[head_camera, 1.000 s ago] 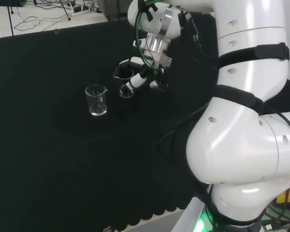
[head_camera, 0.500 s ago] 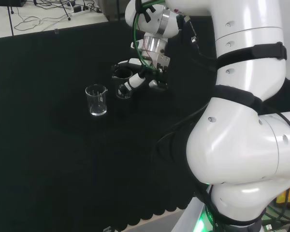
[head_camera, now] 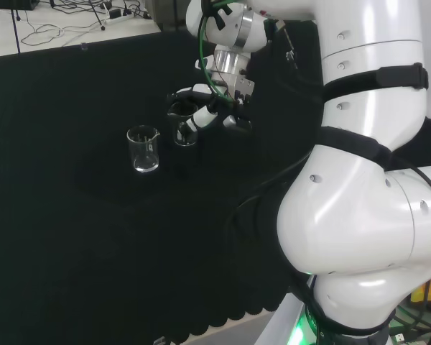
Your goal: Place the beaker back on the table.
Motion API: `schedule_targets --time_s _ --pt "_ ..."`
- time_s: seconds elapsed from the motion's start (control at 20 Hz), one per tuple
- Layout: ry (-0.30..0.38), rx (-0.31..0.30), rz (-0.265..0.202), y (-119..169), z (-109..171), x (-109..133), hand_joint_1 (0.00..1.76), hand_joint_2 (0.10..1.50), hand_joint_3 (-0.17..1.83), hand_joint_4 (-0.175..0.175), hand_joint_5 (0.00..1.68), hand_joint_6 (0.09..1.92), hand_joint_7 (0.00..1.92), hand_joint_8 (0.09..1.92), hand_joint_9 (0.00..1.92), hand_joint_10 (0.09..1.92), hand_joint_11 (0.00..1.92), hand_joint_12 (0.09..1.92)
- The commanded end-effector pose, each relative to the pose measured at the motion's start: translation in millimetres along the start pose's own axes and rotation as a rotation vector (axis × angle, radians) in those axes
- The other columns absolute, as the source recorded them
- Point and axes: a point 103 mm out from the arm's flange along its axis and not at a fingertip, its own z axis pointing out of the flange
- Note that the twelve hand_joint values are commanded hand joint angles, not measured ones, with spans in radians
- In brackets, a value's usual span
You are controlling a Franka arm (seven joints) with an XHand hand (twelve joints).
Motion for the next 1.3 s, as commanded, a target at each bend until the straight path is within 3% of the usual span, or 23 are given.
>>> schedule_targets --time_s 0.05,0.4,0.85,1.3 --pt "-0.010 0.003 0.002 -9 -4 3 0.94 0.84 -0.17 -0.058 0.24 0.09 0.01 0.65 0.41 0.09 0.00 1.30" --pt "-0.048 -0.048 0.009 -31 -31 20 0.92 0.83 -0.17 -0.060 0.24 0.09 0.00 0.64 0.40 0.09 0.00 1.29" --pt "-0.126 -0.177 0.037 -77 -68 52 0.91 0.84 -0.17 -0.064 0.28 0.09 0.05 0.68 0.45 0.09 0.00 1.34" --pt "-0.175 -0.210 0.068 -123 -79 74 0.92 0.85 -0.17 -0.066 0.30 0.09 0.08 0.69 0.48 0.09 0.00 1.37"
